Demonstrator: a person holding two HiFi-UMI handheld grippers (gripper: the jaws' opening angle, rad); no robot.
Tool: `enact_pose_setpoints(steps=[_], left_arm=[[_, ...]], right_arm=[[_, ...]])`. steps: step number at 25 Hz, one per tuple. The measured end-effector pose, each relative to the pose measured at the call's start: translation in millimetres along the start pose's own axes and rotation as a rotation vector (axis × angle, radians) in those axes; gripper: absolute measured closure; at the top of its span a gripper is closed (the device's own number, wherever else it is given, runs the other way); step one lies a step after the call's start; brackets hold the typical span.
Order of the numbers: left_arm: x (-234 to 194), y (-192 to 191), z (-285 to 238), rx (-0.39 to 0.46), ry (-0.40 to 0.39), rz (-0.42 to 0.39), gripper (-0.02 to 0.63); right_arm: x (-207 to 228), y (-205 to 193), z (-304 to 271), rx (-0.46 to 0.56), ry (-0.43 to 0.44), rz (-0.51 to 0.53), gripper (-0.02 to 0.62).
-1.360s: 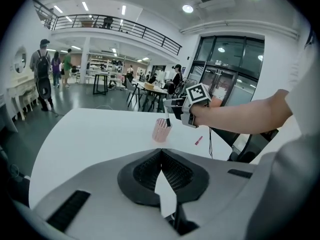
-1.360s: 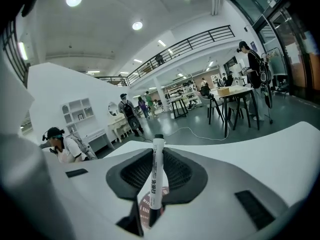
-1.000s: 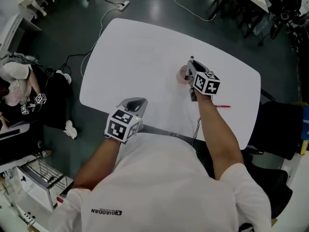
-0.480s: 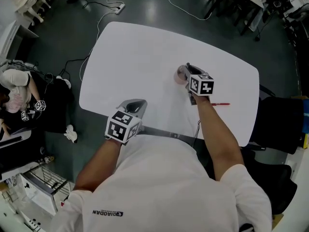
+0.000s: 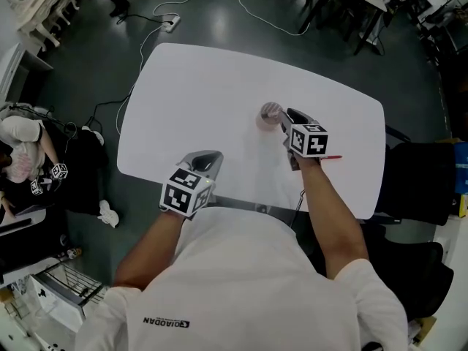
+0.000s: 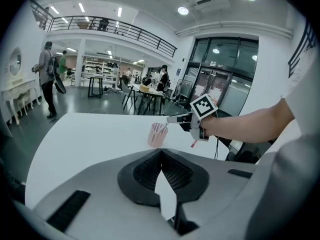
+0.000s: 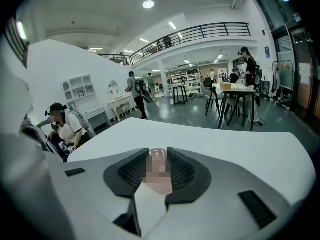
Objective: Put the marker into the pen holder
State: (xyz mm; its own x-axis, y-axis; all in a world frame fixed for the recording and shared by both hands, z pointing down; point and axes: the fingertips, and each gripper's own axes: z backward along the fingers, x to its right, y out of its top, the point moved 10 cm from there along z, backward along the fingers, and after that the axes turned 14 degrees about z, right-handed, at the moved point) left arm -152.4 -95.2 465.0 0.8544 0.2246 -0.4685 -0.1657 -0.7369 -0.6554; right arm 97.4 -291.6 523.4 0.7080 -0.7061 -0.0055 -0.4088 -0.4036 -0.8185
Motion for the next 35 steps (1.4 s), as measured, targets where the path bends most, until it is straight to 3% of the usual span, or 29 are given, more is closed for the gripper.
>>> enact_pose_setpoints(steps=[3,8,13,19,25,35], left_arm=[[1,5,3,0.013,-0.02,-0.022,0.58],[11,17,1,0.041,-0.07,-0.055,0.58],[28,26,1,0.058,-0.118,-0.092,0.58],[40,34,3,0.072,-0.143,-0.156,0.58],[43,31,-1,0.042,-0.153,-0.173,0.58],[50,29,-7,0.033,-0.164,-0.188,0.58]], right_arm=[[-12,1,24,0.041,0.017,-0.021,0.474],[-36,6,76,0.135,0.069,-0.08,0.561],[-59,6,123,0.204,0.106,-0.12,0.577],[-74,9,158,0.235,0.093,-0.129,0.577],[-84,-5,175,0.226,0.052,-0.083,0.577],[-85,-18,177,0.195,0.065,-0.102,0.577]])
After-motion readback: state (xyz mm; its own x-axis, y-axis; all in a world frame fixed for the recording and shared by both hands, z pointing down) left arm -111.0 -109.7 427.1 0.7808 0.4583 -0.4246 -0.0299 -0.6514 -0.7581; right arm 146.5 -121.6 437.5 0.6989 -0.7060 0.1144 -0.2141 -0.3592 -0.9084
